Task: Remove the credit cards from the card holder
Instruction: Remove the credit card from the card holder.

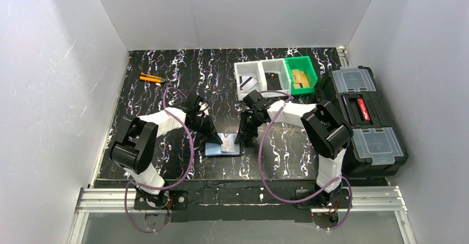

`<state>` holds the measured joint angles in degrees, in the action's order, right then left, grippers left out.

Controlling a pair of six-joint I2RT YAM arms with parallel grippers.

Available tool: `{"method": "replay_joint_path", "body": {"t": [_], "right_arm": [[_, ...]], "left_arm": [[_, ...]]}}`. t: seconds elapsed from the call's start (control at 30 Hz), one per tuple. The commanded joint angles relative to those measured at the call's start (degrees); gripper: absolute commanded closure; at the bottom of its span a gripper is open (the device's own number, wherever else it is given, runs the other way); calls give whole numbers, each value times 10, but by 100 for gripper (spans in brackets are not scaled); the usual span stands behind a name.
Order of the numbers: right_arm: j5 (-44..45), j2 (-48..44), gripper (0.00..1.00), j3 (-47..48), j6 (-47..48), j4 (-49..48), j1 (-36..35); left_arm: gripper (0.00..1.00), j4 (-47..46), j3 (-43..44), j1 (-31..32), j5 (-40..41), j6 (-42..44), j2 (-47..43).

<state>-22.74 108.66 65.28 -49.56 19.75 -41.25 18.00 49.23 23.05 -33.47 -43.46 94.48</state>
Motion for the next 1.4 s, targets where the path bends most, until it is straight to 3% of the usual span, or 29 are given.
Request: {"method": "replay_joint_path", "body": {"t": [0.0, 0.43, 0.53, 0.83, 0.97, 1.1, 1.27, 1.37], "right_arm": [[40, 24, 94, -2, 10, 34, -6], [31, 5, 93, -9, 14, 20, -5], [22, -16, 82, -1, 17, 15, -5], [-8, -87, 22, 25, 14, -15, 11], [-53, -101, 3, 14, -2, -68, 19], [-108, -110, 2, -18, -47, -149, 31], [-174, -127, 2, -93, -172, -350, 62], [-192, -131, 3, -112, -221, -407, 73]], "left_arm": [[100, 41, 1, -10, 15, 22, -42], [100, 106, -7, -41, 45, 72, -100], [100, 112, -8, -46, 45, 73, -107], [100, 123, 25, -57, 21, 66, -133], [100, 107, 43, -68, -18, 45, -142], [100, 64, 51, -80, -60, 4, -154], [100, -14, 49, -90, -120, -75, -157], [100, -76, 37, -92, -143, -121, -156]]}}
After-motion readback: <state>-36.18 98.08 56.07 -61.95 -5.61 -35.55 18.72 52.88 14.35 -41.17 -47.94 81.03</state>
